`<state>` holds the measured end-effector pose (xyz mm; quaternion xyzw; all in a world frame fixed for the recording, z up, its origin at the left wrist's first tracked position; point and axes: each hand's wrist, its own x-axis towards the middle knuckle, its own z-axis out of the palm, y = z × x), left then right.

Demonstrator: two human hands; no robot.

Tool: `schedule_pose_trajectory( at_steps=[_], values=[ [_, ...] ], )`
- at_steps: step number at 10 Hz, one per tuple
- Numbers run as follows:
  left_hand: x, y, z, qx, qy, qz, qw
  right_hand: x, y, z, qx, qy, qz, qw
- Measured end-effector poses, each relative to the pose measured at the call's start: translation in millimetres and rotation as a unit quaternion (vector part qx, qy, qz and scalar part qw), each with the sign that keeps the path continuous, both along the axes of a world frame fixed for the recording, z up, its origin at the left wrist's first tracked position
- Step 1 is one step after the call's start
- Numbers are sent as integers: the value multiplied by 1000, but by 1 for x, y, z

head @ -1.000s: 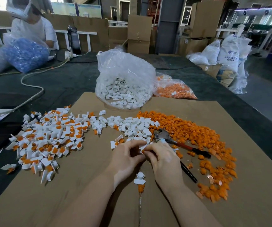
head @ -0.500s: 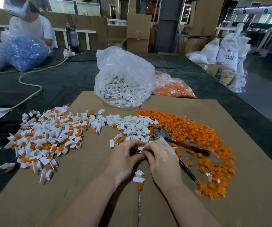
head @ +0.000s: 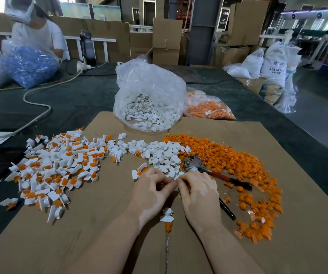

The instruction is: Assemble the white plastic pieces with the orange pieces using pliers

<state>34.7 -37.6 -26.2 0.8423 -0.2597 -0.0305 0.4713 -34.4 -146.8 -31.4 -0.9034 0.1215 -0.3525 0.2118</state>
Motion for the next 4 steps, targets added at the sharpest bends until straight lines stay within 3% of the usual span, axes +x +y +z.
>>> schedule_pose_trajectory(
  at_steps=[1,4],
  values=[
    [0,0,1,2,-1,13,1000,-1,0,1,8,-17,-3,1000],
    [-1,8,2,-189,88,105,972,-20,0,7,65,-73,21,995]
  ],
)
